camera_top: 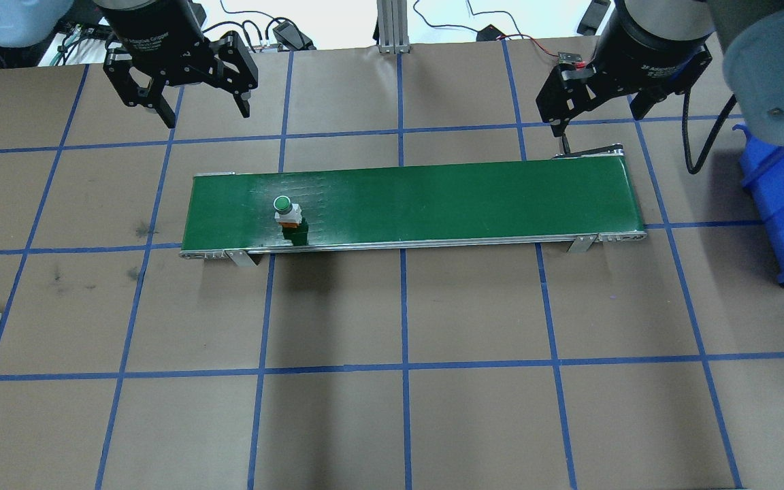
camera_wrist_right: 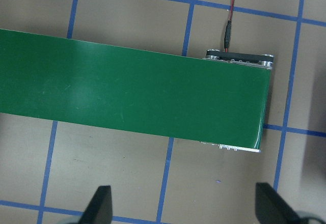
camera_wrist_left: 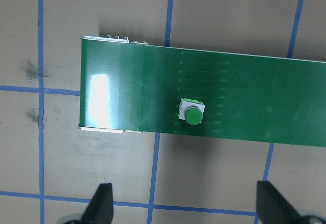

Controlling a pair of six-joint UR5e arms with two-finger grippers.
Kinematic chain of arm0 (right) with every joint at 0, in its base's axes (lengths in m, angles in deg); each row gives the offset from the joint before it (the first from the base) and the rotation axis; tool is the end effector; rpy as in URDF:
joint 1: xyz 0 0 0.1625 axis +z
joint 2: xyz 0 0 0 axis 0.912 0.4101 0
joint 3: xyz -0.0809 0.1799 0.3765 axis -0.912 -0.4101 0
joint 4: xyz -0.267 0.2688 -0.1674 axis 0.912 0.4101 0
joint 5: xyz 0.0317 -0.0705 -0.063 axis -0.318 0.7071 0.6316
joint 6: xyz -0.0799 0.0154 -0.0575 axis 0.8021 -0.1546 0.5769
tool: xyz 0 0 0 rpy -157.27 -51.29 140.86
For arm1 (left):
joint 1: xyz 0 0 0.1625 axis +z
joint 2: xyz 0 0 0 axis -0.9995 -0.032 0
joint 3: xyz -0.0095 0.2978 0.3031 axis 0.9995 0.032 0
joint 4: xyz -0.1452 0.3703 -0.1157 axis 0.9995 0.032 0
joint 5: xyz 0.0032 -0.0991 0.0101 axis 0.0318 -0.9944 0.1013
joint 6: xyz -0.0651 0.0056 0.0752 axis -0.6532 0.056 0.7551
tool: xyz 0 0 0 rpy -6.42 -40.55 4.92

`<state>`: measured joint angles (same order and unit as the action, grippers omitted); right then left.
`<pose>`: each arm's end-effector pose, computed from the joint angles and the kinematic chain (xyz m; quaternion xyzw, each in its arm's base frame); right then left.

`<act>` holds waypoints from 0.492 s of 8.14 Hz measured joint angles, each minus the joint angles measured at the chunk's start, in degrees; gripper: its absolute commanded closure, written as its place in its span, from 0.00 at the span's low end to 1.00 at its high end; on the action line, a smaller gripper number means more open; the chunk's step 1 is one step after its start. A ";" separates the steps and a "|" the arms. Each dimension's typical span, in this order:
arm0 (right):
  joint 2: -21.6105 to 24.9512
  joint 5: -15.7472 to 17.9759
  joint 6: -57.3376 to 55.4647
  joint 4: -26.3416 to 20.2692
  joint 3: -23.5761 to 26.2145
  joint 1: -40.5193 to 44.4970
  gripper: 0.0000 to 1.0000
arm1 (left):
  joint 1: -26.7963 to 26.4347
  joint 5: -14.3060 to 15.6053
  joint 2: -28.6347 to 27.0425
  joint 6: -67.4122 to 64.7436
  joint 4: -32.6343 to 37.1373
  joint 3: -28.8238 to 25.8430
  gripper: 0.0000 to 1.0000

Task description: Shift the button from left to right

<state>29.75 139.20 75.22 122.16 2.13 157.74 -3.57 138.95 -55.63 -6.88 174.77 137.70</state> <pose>0.1480 -0.4855 0.5205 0.0802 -0.9937 0.0775 0.0135 -0.1511 -0.5646 0.5022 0.0575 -0.9981 -0.0202 0.0019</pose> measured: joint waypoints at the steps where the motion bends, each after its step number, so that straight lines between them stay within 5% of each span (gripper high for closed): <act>1: -0.96 -0.16 0.19 0.20 0.00 -0.09 0.00 | -0.18 0.52 0.30 0.01 -0.02 -0.02 0.00; 4: -3.76 -5.08 1.96 0.68 0.00 -3.18 0.00 | -0.28 0.74 0.61 0.09 -0.11 -0.06 0.00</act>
<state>26.00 134.12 77.17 122.83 2.13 154.56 -3.85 139.69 -55.03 -6.79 174.66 137.64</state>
